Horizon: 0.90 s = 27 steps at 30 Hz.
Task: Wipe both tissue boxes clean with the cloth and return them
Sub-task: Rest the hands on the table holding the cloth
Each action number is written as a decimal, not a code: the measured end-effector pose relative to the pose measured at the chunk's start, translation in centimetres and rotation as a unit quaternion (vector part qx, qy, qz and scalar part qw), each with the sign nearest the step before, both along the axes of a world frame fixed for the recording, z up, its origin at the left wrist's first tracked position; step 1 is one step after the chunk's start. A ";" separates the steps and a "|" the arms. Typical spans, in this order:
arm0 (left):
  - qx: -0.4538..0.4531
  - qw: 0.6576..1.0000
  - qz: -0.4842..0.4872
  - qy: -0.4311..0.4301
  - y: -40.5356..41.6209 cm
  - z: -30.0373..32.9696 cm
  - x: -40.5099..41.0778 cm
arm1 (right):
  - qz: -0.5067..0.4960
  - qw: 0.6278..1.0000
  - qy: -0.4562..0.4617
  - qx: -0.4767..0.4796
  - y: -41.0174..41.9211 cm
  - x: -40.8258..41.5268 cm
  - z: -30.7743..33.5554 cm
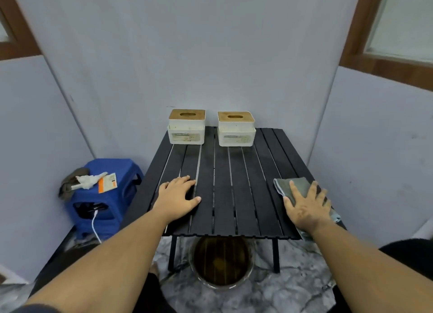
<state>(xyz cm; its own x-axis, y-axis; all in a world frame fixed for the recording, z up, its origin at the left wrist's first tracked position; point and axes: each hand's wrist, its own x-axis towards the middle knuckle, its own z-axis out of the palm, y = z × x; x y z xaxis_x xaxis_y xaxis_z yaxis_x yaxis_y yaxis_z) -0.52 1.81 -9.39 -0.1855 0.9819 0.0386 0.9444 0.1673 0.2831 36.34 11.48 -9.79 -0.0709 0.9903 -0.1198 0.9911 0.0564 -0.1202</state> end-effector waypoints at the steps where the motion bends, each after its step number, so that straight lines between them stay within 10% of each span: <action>1: -0.001 1.000 0.000 -0.002 -0.1 -0.1 0.1 | 0.002 1.000 -0.004 -0.008 0.3 -0.4 0.1; 27: 0.041 0.989 -0.004 -0.143 11.2 3.9 0.6 | 0.196 0.968 0.071 0.141 14.4 -2.7 0.2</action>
<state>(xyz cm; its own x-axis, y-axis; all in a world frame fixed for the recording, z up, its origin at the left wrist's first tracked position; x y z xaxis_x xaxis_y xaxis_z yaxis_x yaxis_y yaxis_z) 0.11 12.97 -5.45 -0.1930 0.9790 0.0661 0.8250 0.1255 0.5510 33.69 25.91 -9.61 -0.4440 0.8756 0.1902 0.8614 0.4756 -0.1786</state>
